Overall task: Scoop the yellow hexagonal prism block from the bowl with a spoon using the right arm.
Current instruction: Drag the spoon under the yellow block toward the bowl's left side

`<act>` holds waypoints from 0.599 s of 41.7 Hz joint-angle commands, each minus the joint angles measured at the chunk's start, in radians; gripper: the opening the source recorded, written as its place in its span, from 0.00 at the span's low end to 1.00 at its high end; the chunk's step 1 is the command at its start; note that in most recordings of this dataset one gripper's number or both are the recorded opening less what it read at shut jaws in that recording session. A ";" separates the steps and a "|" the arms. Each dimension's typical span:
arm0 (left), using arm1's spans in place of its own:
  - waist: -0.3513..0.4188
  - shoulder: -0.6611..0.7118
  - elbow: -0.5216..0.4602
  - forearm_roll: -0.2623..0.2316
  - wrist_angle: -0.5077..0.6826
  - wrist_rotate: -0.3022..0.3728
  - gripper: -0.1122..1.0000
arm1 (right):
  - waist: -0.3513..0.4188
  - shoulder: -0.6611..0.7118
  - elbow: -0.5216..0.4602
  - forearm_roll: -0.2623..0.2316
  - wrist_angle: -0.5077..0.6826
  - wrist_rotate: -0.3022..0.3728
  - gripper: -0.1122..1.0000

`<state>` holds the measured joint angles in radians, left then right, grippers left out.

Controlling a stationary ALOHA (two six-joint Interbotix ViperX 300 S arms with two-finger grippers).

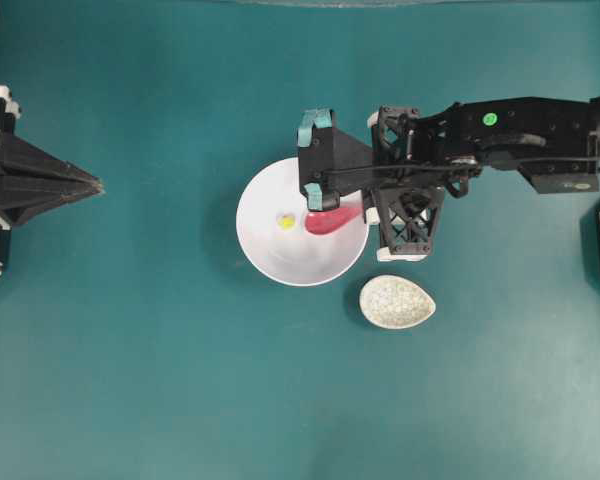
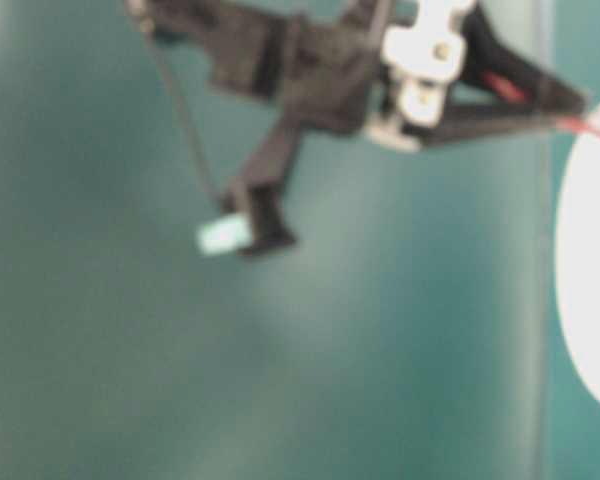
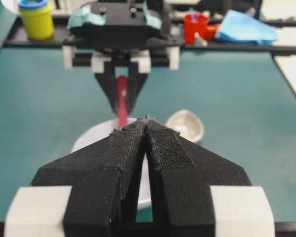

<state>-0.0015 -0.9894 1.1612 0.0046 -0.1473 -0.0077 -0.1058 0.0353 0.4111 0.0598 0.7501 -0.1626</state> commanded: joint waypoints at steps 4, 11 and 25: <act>0.002 0.009 -0.026 0.002 -0.008 0.000 0.13 | 0.006 0.008 -0.043 0.003 -0.015 0.000 0.30; 0.002 0.009 -0.026 0.002 -0.009 0.000 0.13 | 0.006 0.034 -0.069 0.003 -0.034 -0.002 0.30; 0.002 0.009 -0.026 0.002 -0.009 0.000 0.13 | 0.008 0.077 -0.132 0.006 -0.063 0.000 0.30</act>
<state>-0.0031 -0.9894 1.1612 0.0046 -0.1473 -0.0061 -0.1012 0.1212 0.3160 0.0614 0.7010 -0.1657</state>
